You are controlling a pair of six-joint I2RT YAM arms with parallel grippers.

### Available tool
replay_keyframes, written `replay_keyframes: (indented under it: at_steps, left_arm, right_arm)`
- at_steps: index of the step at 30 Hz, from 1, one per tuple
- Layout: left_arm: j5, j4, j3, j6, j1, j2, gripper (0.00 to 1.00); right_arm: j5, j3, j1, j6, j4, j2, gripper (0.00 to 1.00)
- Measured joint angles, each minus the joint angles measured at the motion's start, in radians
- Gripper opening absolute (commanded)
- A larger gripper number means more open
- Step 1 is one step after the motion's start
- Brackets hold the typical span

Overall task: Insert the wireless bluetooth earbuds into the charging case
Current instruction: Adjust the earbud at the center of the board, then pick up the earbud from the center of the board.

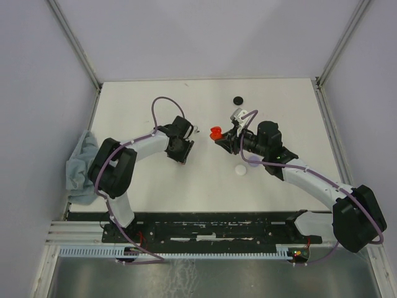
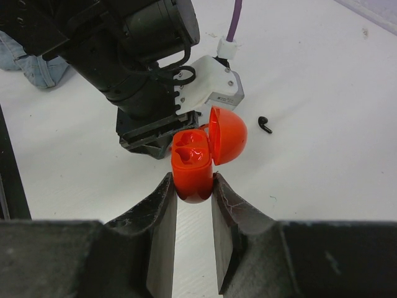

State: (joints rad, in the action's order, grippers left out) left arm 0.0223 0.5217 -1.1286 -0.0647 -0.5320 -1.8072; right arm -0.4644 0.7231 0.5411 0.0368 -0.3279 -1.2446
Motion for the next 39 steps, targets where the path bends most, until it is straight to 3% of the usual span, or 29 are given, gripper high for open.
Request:
replay_keyframes:
  at_steps: [12, 20, 23, 29, 39]
  left_arm:
    - [-0.182, 0.078, 0.045, -0.017, 0.036, 0.049, 0.53]
    - [-0.164, 0.078, 0.047, -0.102, 0.103, 0.095, 0.56]
    - [-0.112, 0.076, 0.045, -0.146, 0.085, 0.125, 0.62]
    - [-0.104, 0.068, 0.001, -0.193, 0.002, 0.13, 0.63]
    - [-0.093, 0.022, -0.15, -0.193, -0.094, -0.021, 0.63]
  right_arm:
    - [0.0, -0.002, -0.001, 0.002, 0.0, 0.0, 0.06]
    - [0.003, -0.002, -0.003, 0.003, 0.004, 0.001, 0.06]
    - [0.007, -0.002, -0.006, 0.002, 0.009, 0.002, 0.06]
    - [0.014, -0.002, -0.007, 0.002, 0.011, 0.002, 0.06]
    - [0.022, -0.002, -0.008, 0.001, 0.019, 0.002, 0.06]
